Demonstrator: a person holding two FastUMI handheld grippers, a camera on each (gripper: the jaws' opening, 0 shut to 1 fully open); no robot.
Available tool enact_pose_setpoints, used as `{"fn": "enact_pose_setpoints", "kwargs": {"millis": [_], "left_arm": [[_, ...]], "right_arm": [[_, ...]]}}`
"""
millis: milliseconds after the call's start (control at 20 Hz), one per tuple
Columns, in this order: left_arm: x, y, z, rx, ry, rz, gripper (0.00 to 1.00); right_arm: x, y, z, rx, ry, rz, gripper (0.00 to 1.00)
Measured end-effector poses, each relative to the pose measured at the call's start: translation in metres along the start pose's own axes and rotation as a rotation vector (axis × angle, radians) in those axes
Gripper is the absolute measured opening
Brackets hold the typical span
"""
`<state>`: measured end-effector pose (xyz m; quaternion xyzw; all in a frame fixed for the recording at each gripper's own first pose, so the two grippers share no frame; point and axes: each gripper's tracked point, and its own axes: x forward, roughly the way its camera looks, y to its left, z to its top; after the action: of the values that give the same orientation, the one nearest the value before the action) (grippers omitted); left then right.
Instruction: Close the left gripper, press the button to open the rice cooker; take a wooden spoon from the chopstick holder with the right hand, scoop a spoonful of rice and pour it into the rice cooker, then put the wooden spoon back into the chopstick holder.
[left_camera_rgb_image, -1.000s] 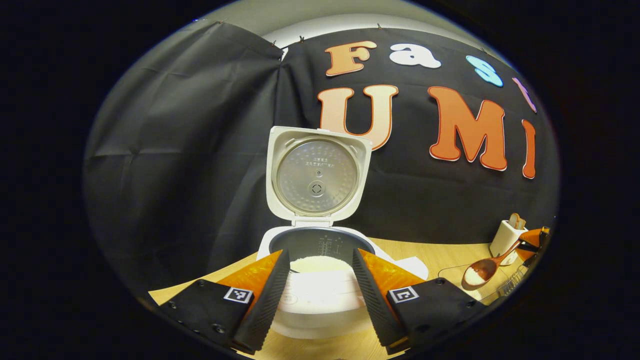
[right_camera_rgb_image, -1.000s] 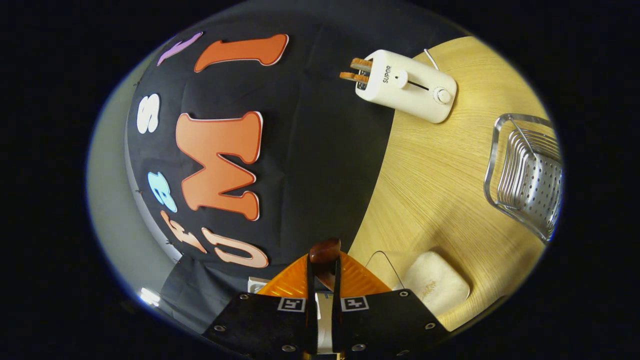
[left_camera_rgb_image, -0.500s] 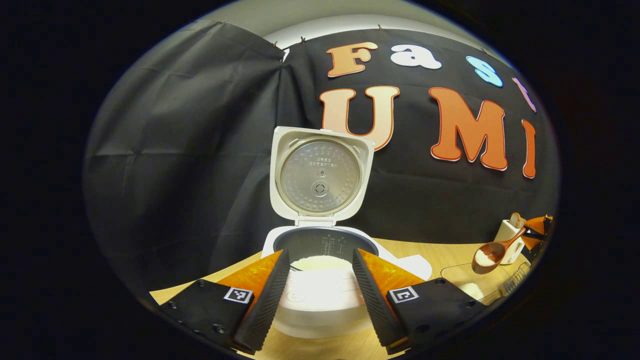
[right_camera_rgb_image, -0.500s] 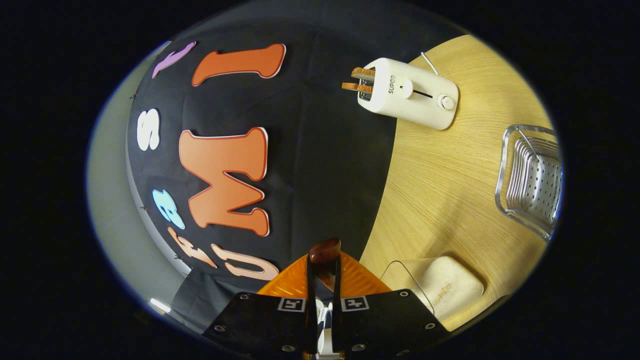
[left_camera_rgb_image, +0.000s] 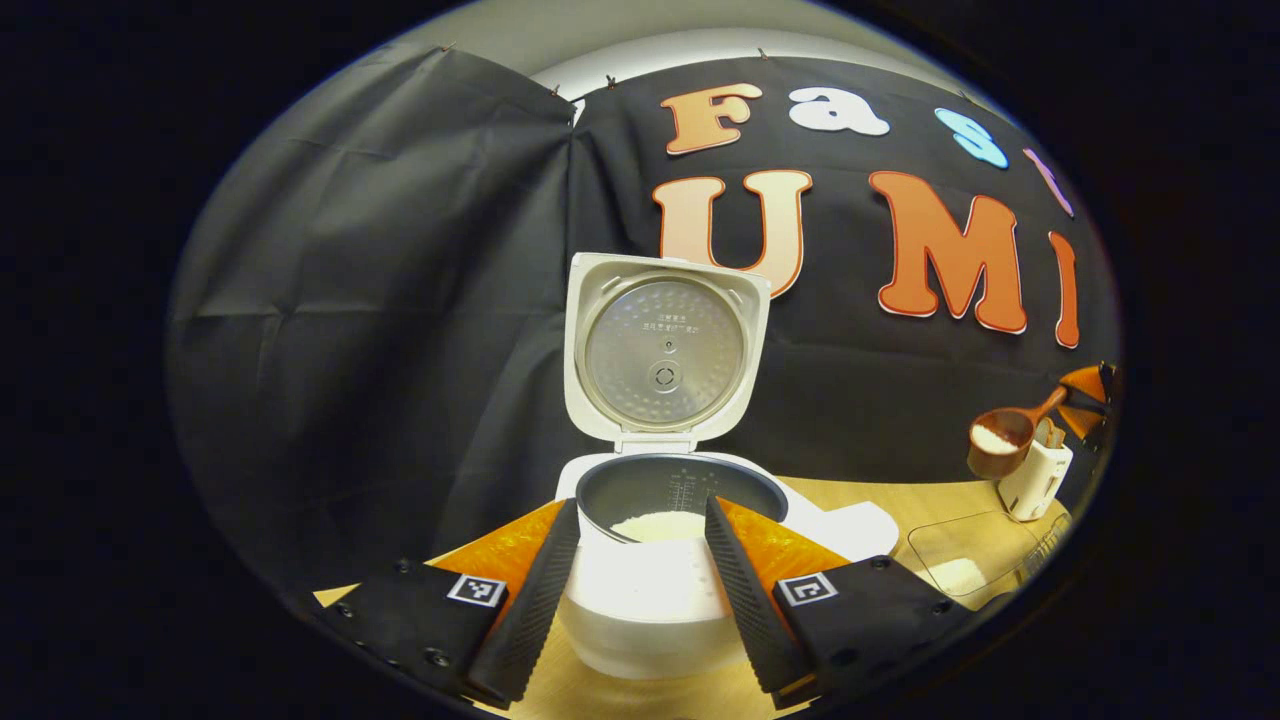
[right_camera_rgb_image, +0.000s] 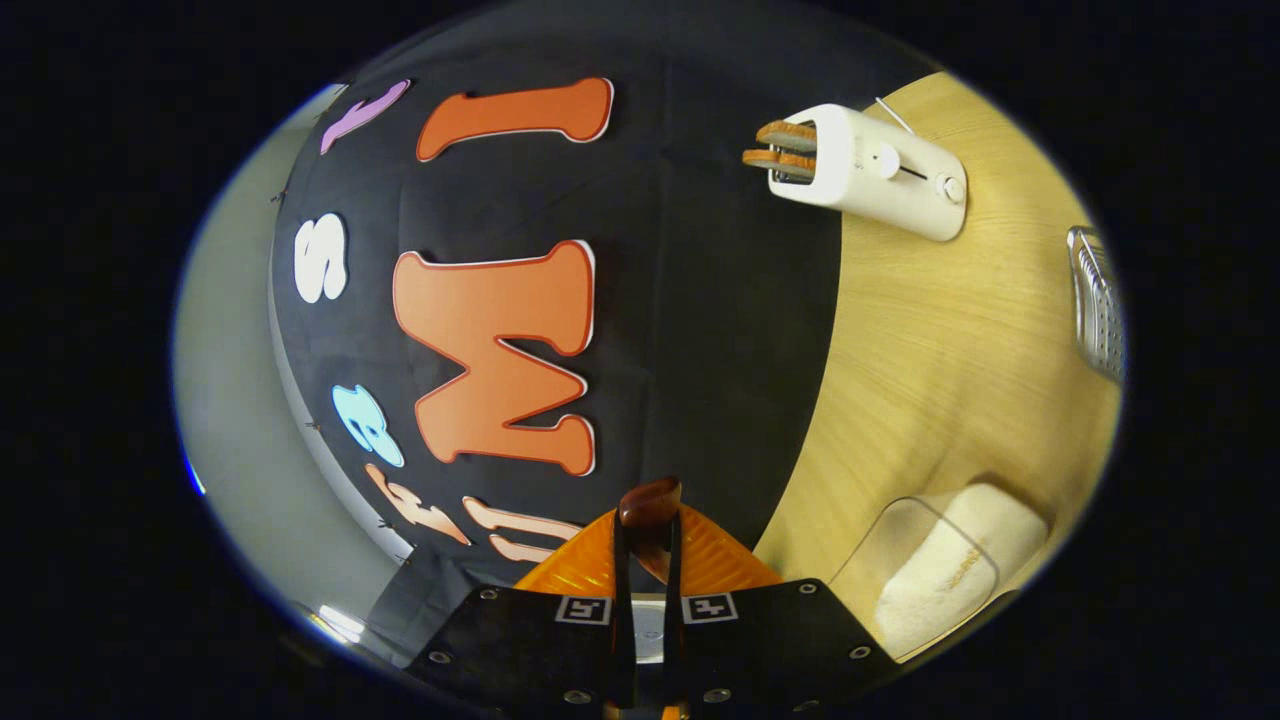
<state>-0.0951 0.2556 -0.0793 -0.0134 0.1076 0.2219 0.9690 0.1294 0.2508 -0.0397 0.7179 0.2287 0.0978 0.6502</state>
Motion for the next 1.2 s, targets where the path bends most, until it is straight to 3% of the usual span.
{"fn": "enact_pose_setpoints", "kwargs": {"millis": [100, 450, 700, 950, 1200], "left_arm": [[-0.003, 0.001, 0.000, -0.002, -0.001, -0.008, 0.83], [0.000, 0.015, -0.001, 0.016, -0.016, -0.017, 0.84], [-0.001, 0.029, 0.002, 0.014, -0.020, 0.010, 0.83], [-0.001, 0.043, 0.008, 0.014, -0.033, 0.027, 0.83], [0.002, 0.060, 0.014, -0.010, -0.061, 0.050, 0.84]], "right_arm": [[0.011, 0.015, -0.014, -0.025, 0.030, 0.033, 0.11], [0.055, 0.027, -0.049, -0.020, 0.049, 0.028, 0.11], [0.089, 0.039, -0.105, -0.047, 0.135, 0.032, 0.11], [0.113, 0.056, -0.166, -0.161, 0.227, 0.060, 0.11], [0.129, 0.068, -0.212, -0.346, 0.237, 0.092, 0.11]]}}
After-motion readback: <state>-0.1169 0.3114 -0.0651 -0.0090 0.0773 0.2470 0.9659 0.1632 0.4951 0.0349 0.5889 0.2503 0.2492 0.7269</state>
